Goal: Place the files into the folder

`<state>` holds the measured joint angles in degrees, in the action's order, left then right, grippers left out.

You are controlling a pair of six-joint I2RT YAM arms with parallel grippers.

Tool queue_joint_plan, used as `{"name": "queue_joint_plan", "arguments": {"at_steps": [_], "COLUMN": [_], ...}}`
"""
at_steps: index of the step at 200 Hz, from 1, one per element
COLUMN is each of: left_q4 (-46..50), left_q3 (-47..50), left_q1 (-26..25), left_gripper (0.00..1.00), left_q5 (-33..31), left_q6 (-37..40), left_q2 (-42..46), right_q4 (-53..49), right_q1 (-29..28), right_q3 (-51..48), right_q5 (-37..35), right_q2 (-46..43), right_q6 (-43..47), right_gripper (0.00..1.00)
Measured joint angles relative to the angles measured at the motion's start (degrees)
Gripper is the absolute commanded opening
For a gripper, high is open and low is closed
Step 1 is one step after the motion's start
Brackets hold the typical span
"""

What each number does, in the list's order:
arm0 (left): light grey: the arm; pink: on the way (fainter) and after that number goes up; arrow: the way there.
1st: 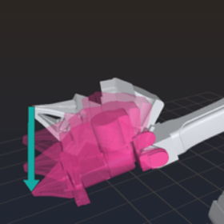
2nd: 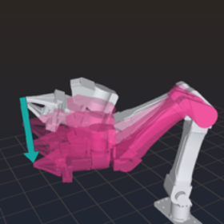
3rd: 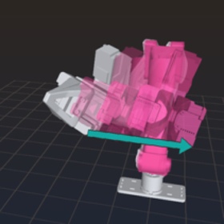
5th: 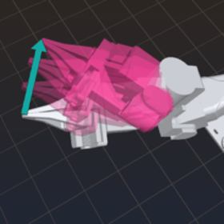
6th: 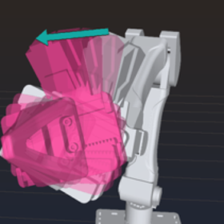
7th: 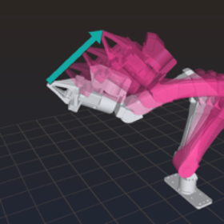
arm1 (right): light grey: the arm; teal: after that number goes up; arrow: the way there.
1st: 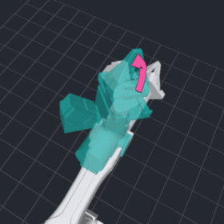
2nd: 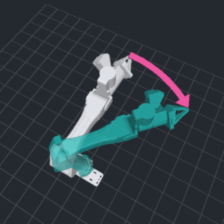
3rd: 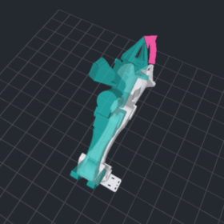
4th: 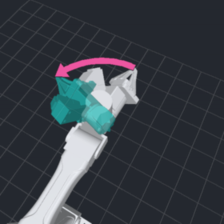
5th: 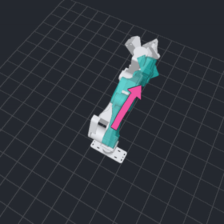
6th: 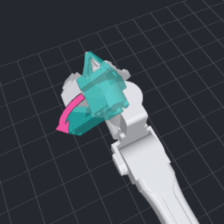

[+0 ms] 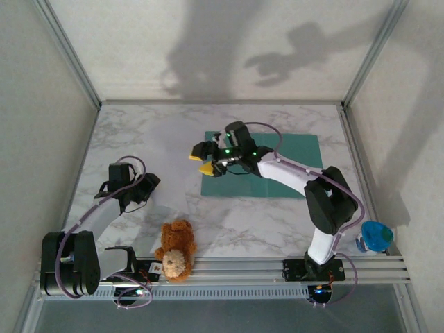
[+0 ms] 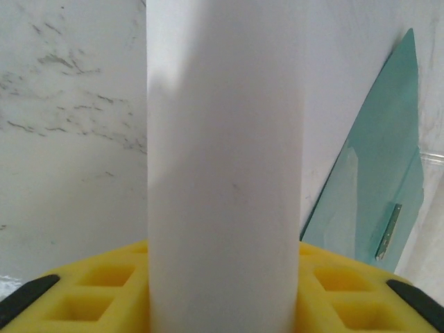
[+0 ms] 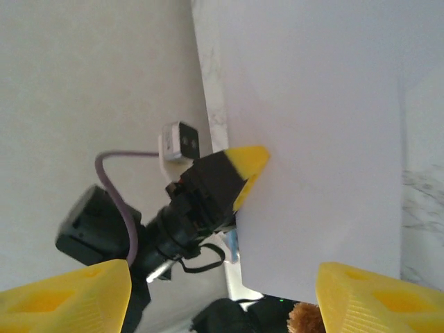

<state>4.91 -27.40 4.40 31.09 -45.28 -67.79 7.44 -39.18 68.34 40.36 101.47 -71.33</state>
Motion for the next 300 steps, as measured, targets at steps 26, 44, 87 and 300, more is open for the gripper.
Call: {"name": "queue_joint_plan", "arguments": {"at_steps": [26, 44, 87, 300], "left_q4": [0.1, 0.3, 0.3, -0.9], "left_q3": [-0.2, -1.1, -5.6, -45.7], "left_q1": [0.0, 0.0, -0.6, -34.4], "left_gripper": [0.40, 0.39, 0.37, 0.40], "left_q5": [1.0, 1.8, 2.9, -3.5], "left_q6": [-0.7, -1.9, -4.5, -18.2], "left_q2": [0.6, 1.5, 3.9, -3.6], "right_q4": [10.8, 14.9, 23.7, 35.1], "right_q1": [4.3, 5.9, 9.4, 21.4], "right_q3": [-8.9, -12.6, -18.9, -26.9], "right_q5": [1.9, 2.7, 4.4, 9.0], "right_q2": [-1.4, -4.0, -12.0, -31.5], "right_q6": [-7.6, -11.4, -18.8, -24.3], "right_gripper": [0.72, 0.74, 0.74, 0.84]}}
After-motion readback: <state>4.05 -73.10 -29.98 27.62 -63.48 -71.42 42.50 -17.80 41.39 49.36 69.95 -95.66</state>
